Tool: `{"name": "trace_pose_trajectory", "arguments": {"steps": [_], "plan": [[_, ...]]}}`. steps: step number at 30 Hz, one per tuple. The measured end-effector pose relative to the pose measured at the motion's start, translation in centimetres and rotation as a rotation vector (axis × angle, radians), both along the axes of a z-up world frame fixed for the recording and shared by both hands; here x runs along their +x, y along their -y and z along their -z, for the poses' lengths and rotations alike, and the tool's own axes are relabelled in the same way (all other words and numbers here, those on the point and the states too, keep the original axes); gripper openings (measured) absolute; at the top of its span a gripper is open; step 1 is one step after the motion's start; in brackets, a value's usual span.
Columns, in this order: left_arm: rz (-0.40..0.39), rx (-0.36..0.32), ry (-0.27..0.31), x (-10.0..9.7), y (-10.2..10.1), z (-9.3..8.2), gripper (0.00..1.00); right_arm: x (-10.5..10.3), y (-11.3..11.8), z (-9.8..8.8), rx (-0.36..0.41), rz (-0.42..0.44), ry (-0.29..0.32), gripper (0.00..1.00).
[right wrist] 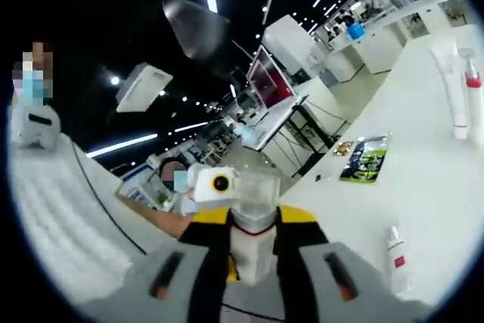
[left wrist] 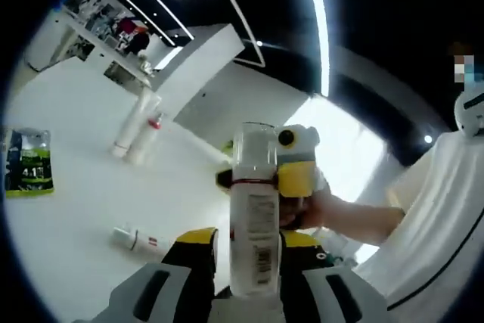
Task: Arrange the skincare products in the storage area until every visible bottle or jar stands upright without overlapping.
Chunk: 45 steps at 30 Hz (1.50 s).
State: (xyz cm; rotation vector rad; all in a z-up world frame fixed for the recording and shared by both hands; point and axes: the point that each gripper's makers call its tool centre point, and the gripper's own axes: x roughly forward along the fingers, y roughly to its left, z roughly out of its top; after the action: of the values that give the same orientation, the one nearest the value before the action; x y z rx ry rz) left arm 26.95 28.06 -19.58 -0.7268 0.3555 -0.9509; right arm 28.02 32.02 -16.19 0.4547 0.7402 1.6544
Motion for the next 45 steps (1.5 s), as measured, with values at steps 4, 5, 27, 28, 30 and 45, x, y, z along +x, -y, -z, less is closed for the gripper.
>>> {"name": "trace_pose_trajectory", "arguments": {"steps": [4, 5, 27, 28, 30, 45], "plan": [[0.042, -0.074, 0.012, -0.6, 0.3, -1.2, 0.28, -0.5, 0.1, -0.6, 0.054, -0.036, -0.057, 0.23], [0.060, -0.106, 0.000, -0.9, 0.3, -1.5, 0.27, -0.7, 0.1, -0.6, 0.066, -0.051, -0.056, 0.23], [-0.188, 0.320, -0.011, 2.0, -2.5, 4.1, 0.26, 3.1, -2.3, 2.9, -0.168, 0.357, 0.041, 0.28], [-0.182, 0.314, -0.013, 2.0, -2.4, 4.1, 0.26, 3.1, -2.3, 3.0, -0.176, 0.352, 0.051, 0.23], [-0.172, 0.322, -0.012, 1.9, -2.2, 4.2, 0.26, 3.0, -2.3, 3.0, -0.171, 0.337, 0.060, 0.21], [0.073, -0.088, -0.002, -0.8, 0.6, -1.0, 0.32, -0.6, 0.3, -2.1, 0.129, -0.075, -0.043, 0.19]]}}
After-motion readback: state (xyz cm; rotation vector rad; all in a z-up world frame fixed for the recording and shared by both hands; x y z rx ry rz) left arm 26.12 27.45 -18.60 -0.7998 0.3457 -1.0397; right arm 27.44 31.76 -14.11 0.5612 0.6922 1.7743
